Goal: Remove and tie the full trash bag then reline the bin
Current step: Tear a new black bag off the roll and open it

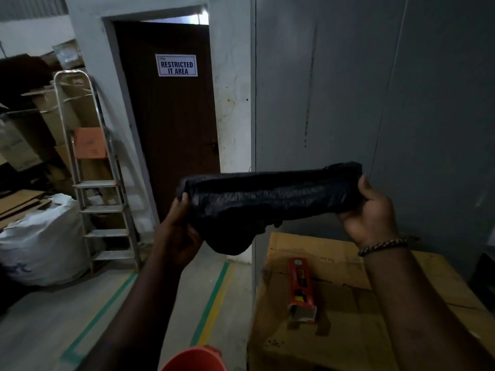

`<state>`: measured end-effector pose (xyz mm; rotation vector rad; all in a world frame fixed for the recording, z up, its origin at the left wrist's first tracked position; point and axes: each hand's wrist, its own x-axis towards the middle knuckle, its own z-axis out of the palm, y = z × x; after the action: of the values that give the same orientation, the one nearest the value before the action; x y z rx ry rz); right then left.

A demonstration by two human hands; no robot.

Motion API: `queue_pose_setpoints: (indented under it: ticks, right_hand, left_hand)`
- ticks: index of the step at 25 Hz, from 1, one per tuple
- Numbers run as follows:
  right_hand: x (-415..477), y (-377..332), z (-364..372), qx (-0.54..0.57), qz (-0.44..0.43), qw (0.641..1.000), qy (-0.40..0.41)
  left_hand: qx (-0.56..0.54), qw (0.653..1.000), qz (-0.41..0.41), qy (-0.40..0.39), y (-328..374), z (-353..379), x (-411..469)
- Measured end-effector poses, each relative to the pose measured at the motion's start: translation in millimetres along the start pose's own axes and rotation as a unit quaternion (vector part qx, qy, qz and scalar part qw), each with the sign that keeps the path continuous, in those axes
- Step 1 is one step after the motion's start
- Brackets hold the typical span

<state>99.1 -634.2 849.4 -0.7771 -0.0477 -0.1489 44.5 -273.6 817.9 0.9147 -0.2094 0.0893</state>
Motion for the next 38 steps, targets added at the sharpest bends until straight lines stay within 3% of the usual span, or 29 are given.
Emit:
queue_pose_setpoints:
  ticks: [2, 5, 8, 12, 15, 17, 18, 20, 22, 24, 26, 29, 32, 35, 38]
  right_hand:
    - [-8, 5, 1, 0.013, 0.018, 0.996, -0.087]
    - [-22, 20, 11, -0.138, 0.037, 0.98, -0.138]
    - [-26, 19, 20, -0.263, 0.027, 0.963, -0.049]
    - [-13, 1, 8, -0.17, 0.0, 0.984, 0.052]
    - [-19, 4, 5, -0.101, 0.001, 0.994, -0.044]
    - [-26, 14, 9, -0.185, 0.041, 0.974, -0.127]
    - [-26, 21, 8, -0.261, 0.058, 0.955, -0.13]
    - [-20, 28, 6, -0.379, 0.046, 0.919, -0.093]
    - [-14, 23, 4, -0.411, 0.002, 0.911, -0.028]
    - [-10, 14, -2, -0.346, -0.02, 0.937, 0.049]
    - [-10, 5, -3, -0.252, -0.04, 0.964, 0.072]
    - [-18, 4, 5, -0.16, -0.034, 0.986, -0.037]
    - [-32, 12, 12, -0.262, 0.039, 0.956, -0.128]
    - [-23, 18, 6, -0.364, 0.012, 0.927, -0.089]
    - [-15, 10, 1, -0.303, -0.024, 0.951, 0.06]
  left_hand:
    - [0.023, 0.997, -0.016, -0.073, -3, 6, -5]
    - [0.129, 0.989, -0.048, -0.047, -9, 22, -10]
    - [0.186, 0.981, -0.055, 0.025, -6, 24, -9]
    - [0.128, 0.984, -0.025, 0.123, 5, 8, -3]
    - [0.105, 0.992, -0.042, 0.054, 3, 8, -7]
    - [0.104, 0.993, -0.05, -0.024, -4, 13, -12]
    - [0.114, 0.992, -0.047, -0.039, -7, 14, -12]
    - [0.141, 0.989, -0.05, 0.0, -12, 12, -9]
    - [0.157, 0.985, -0.04, 0.065, -9, 6, -5]
    - [0.171, 0.976, -0.031, 0.132, -3, -6, -2]
    - [0.166, 0.973, -0.015, 0.16, 1, -9, -2]
    - [0.16, 0.975, 0.001, 0.152, -3, 4, -4]
    - [0.151, 0.987, -0.042, 0.043, -4, 17, -13]
    - [0.184, 0.981, -0.049, 0.031, 1, 14, -19]
    - [0.209, 0.97, -0.025, 0.124, 11, 9, -20]
